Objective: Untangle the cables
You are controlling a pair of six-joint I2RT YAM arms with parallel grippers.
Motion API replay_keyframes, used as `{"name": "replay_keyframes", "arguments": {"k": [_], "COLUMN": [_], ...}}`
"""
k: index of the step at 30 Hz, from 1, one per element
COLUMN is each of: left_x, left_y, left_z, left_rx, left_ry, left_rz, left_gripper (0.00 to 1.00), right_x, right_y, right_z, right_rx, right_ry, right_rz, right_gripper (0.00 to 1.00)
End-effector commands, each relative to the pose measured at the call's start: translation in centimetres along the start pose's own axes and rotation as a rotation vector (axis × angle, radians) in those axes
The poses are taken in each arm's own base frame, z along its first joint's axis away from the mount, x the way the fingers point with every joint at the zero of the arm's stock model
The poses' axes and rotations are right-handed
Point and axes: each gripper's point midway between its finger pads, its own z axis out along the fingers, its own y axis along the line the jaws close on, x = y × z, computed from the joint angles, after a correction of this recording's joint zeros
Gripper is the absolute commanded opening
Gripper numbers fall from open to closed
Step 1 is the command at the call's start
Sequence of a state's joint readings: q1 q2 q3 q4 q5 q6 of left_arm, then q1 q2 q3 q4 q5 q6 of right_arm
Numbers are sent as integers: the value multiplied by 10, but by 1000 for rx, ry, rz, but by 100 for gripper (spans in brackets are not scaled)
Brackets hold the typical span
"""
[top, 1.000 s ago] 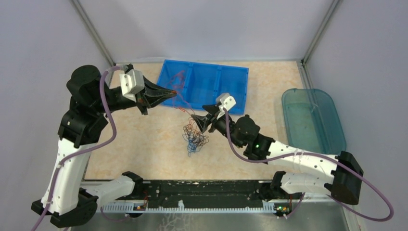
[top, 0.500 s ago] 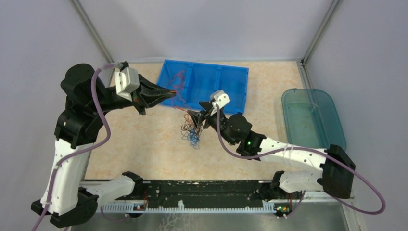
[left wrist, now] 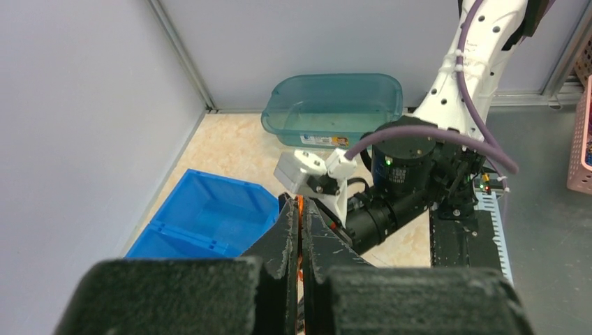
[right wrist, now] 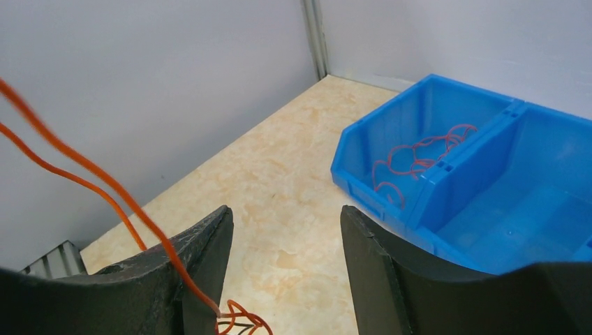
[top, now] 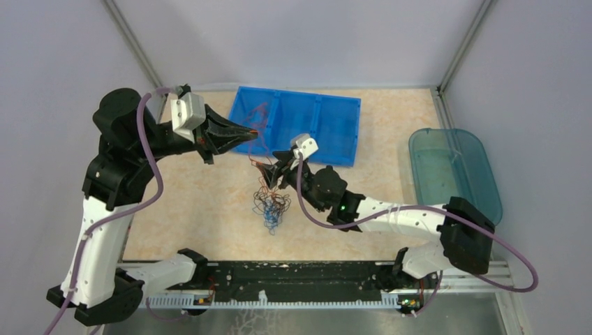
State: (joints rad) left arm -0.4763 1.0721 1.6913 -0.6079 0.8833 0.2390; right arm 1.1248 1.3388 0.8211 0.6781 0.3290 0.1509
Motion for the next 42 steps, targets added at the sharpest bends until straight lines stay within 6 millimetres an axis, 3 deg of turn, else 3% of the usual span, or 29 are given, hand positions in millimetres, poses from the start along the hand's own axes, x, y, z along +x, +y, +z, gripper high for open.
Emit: {"name": "replay_keyframes", "arguments": {"k": [1,7,15,23,29,32,35,37,42], "left_x": [-29,-64,-123,-169,-190,-203,-205,-198,-184], "left_y": [-3,1,2,19,24,30,35,37,45], "left_z": [-3,-4,-16,-31,-39,-45,-45,-42,-37], "left_rx": [8,6,-36,-179,-244,-294,-315,-310,-321], "left_ry": [-58,-113,-220,-328,-383,-416,-419,-403,-374], "left_rz": [63,116,231,404,488,548,558,552,574], "left_gripper": [0,0,0,0,0,0,0,0,0], "right_x": [-3,49,99,121,131,126,93,65,32], "right_y": [3,-5,-16,-25,-26,-25,-17,-5,37], "right_z": [4,6,-5,-20,-26,-29,-32,-40,-69], "right_rx": [16,45,70,89,86,74,18,-71,-337], "right_ry": [-62,25,115,140,152,135,49,-20,-54], "right_rz": [85,79,85,109,133,136,124,110,95], "right_gripper": [59,59,59,60,60,60,66,69,74]}}
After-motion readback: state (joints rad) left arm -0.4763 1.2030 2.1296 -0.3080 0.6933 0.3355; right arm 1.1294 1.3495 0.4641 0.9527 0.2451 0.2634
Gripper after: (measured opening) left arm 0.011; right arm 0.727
